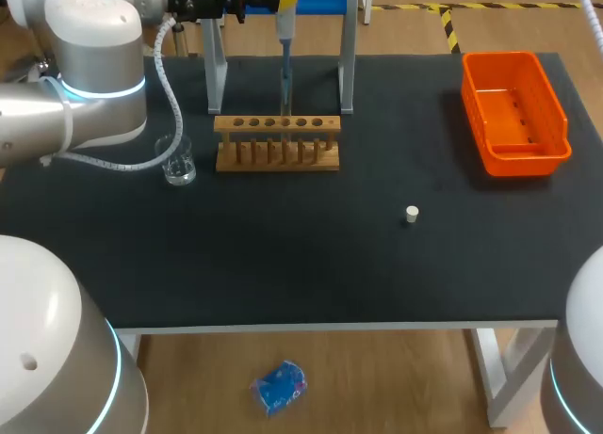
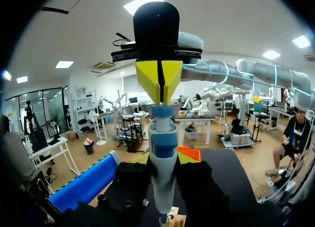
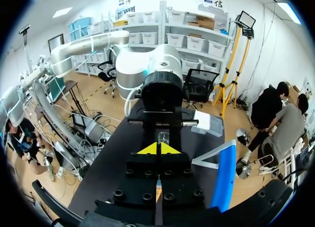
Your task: Invert the test tube, pick up the pipette, mount the tip to pipette, aspirate from beaker and dispense into the tube, eject the tip, return the pipette, and cap with the stopper.
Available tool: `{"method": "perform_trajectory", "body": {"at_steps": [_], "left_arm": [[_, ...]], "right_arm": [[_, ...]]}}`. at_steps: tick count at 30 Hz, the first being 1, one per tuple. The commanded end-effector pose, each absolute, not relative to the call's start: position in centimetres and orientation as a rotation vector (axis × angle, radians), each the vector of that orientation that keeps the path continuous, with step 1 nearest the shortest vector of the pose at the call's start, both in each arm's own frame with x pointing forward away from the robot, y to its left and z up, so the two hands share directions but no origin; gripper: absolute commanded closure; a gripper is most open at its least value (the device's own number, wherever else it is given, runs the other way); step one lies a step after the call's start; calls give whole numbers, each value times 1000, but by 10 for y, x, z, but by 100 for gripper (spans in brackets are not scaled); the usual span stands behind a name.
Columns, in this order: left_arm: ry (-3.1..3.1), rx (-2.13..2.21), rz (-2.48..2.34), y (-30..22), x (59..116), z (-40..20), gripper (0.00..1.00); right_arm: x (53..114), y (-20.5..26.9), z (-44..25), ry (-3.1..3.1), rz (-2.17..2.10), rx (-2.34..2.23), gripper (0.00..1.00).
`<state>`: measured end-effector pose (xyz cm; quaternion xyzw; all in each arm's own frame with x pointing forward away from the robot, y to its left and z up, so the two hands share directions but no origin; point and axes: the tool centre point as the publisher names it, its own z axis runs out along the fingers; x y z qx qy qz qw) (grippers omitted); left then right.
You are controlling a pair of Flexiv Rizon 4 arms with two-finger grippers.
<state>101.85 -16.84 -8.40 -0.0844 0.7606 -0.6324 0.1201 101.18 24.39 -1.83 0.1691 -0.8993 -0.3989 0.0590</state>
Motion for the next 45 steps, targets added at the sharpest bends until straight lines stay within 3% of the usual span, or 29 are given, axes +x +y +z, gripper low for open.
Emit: {"method": "perform_trajectory", "body": {"at_steps": [1,15,16,17,18,45], "left_arm": [[2223,-247,-1847,-169,1018,-81,100],[2223,-247,-1847,-169,1018,-81,100],[2223,-247,-1847,-169,1018,-81,100],[2223,-247,-1847,-169,1018,-81,100],[2223,-247,-1847,-169,1018,-81,100],[2223,-247,-1847,-169,1018,-81,100]], "right_arm": [[1013,242,-10,-2733,-1203,524,100],[1024,202,9,-2822,-1232,481,100],[1025,197,8,-2829,-1231,479,92],[1024,195,8,-2835,-1229,474,59],[1024,193,7,-2837,-1231,469,0],[993,146,-59,-2771,-1491,419,0]]}}
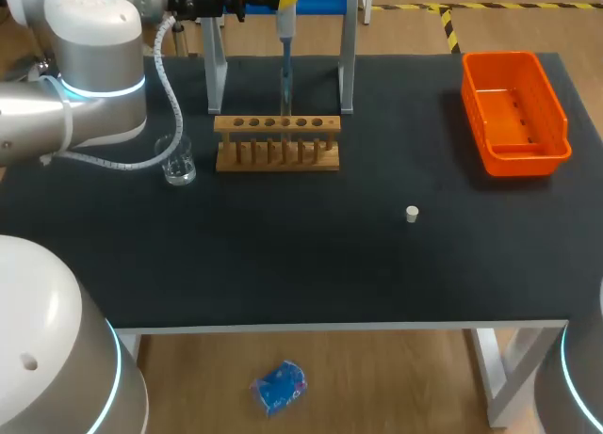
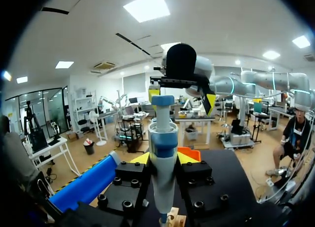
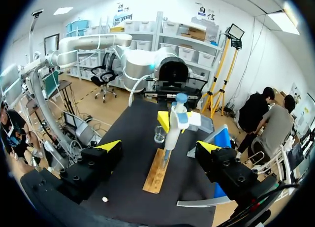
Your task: Invert the test tube, pick up the pipette, mount the tip to pipette, aspirate from beaker and dispense into the tube, eject the tip, return the pipette, and cap with the stopper.
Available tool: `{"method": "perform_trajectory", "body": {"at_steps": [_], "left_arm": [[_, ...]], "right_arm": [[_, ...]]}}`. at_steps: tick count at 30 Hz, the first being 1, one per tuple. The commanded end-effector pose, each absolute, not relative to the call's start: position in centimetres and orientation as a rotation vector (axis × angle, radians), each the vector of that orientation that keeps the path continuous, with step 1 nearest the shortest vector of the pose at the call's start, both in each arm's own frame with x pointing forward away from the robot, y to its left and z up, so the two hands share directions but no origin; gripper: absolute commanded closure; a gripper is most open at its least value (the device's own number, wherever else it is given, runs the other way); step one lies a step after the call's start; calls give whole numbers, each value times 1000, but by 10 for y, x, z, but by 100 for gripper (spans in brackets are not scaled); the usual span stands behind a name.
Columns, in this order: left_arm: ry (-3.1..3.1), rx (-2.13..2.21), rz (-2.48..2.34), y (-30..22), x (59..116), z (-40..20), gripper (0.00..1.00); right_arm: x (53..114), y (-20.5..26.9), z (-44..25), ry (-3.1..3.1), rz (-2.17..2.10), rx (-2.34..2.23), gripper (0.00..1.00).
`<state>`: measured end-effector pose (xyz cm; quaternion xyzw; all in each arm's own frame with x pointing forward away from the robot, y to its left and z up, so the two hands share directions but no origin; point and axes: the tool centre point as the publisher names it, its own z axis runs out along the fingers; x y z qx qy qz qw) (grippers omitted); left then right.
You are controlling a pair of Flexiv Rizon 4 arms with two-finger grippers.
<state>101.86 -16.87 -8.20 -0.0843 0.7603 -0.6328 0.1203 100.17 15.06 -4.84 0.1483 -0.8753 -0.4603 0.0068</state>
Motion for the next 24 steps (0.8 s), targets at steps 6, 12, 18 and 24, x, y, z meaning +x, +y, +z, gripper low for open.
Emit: {"method": "perform_trajectory", "body": {"at_steps": [6,12,18,24], "left_arm": [[2223,-247,-1847,-169,1018,-81,100],[2223,-247,-1847,-169,1018,-81,100],[2223,-247,-1847,-169,1018,-81,100],[2223,-247,-1847,-169,1018,-81,100]], "right_arm": [[990,146,-63,-2773,-1475,413,0],[990,146,-63,-2773,-1475,413,0],[990,146,-63,-2773,-1475,413,0],[995,150,-81,-2721,-1519,433,0]]}}
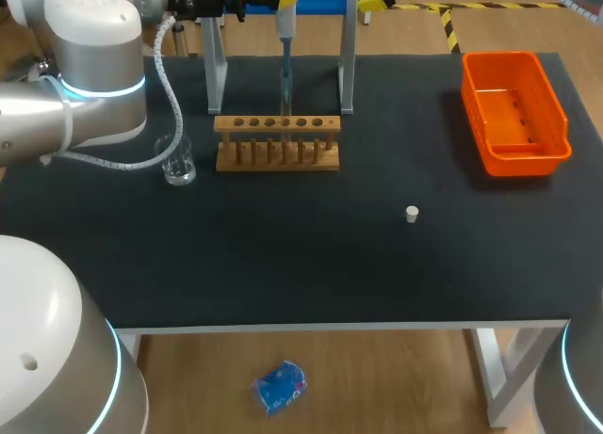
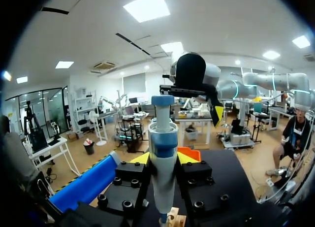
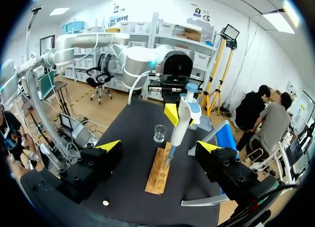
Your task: Invert the test tube, pick up the pipette, mount the tip to pipette, aspirate from beaker and dispense into the tube, eject the tip, return the pipette, and cap with the stopper.
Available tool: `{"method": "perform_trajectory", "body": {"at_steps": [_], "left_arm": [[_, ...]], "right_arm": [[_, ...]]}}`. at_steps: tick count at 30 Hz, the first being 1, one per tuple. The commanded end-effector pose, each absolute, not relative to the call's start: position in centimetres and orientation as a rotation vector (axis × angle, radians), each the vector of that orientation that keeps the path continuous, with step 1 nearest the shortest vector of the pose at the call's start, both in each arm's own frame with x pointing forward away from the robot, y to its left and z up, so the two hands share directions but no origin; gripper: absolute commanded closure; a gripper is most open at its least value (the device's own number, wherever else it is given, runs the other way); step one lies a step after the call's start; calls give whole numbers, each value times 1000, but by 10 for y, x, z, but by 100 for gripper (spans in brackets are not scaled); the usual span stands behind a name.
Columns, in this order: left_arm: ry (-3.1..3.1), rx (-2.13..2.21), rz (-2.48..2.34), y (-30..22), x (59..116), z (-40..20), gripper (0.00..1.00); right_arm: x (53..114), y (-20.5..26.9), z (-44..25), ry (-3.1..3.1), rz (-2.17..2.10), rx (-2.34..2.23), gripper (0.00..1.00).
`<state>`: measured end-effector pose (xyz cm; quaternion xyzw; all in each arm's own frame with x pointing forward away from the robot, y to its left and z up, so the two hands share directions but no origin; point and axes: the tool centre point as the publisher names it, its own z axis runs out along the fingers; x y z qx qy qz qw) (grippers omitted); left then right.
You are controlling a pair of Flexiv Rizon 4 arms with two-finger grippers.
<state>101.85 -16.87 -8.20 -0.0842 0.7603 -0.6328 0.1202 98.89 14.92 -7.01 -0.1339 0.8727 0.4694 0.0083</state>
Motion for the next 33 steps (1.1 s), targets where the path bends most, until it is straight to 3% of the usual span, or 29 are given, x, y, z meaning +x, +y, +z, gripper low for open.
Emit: {"method": "perform_trajectory", "body": {"at_steps": [1,33], "left_arm": [[2223,-247,-1847,-169,1018,-81,100],[2241,-234,-1814,-169,1018,-74,100]], "right_arm": [[995,150,-84,2713,1515,-431,0],[992,146,-91,2716,1527,-429,0]]}}
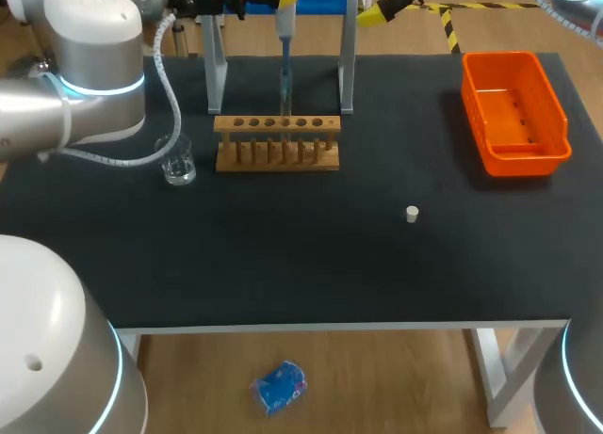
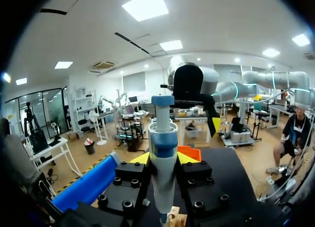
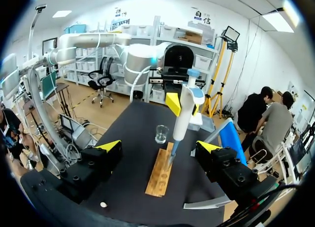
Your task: Invert the test tube, pick up the pipette, mount the tip to pipette, aspirate from beaker and dispense into the tube, eject the tip, return the pipette, and cap with the stopper.
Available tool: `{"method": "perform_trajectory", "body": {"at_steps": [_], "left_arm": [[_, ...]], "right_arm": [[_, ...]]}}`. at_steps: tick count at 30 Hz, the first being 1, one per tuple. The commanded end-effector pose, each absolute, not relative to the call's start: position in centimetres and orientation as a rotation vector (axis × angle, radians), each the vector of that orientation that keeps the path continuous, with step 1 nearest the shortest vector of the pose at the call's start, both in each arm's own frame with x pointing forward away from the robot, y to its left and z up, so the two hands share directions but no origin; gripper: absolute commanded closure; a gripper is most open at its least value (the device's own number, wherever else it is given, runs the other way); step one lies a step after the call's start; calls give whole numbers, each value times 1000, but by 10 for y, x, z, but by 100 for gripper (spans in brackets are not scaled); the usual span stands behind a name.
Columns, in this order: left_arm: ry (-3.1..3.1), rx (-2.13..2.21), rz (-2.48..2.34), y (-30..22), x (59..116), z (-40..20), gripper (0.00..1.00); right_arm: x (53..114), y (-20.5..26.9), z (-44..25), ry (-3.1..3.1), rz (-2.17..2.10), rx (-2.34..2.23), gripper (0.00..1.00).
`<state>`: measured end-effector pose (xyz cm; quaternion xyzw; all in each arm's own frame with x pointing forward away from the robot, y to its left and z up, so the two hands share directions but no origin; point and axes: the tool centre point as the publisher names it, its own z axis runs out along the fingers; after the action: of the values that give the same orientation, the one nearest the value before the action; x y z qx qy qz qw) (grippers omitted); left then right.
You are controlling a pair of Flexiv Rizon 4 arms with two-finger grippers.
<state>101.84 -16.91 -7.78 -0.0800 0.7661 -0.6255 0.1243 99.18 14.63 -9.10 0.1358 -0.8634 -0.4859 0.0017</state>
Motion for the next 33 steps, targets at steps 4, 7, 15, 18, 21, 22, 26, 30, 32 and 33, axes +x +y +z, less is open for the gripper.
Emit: {"method": "perform_trajectory", "body": {"at_steps": [4,7,15,18,21,22,26,30,32,33], "left_arm": [[2239,-228,-1808,-169,1018,-72,100],[2234,-225,-1809,-170,1017,-71,100],[2224,-227,-1807,-170,1015,-68,100],[2217,-229,-1809,-170,1014,-66,100],[2214,-227,-1808,-170,1013,-63,100],[2212,-226,-1807,-170,1013,-62,100],[2209,-223,-1805,-170,1011,-60,100],[2207,-222,-1802,-170,1010,-58,100],[2207,-219,-1801,-171,1009,-56,100],[2207,-216,-1800,-171,1009,-55,100]], "right_arm": [[992,146,-91,-2710,-1524,428,0],[992,146,-91,-2710,-1524,428,0],[992,146,-91,-2710,-1524,428,0],[992,146,-91,-2710,-1524,428,0],[992,146,-91,-2710,-1524,428,0],[992,146,-91,-2710,-1524,428,0],[992,146,-91,-2710,-1524,428,0],[992,146,-91,-2710,-1524,428,0],[992,146,-91,-2710,-1524,428,0],[992,146,-91,-2710,-1524,428,0]]}}
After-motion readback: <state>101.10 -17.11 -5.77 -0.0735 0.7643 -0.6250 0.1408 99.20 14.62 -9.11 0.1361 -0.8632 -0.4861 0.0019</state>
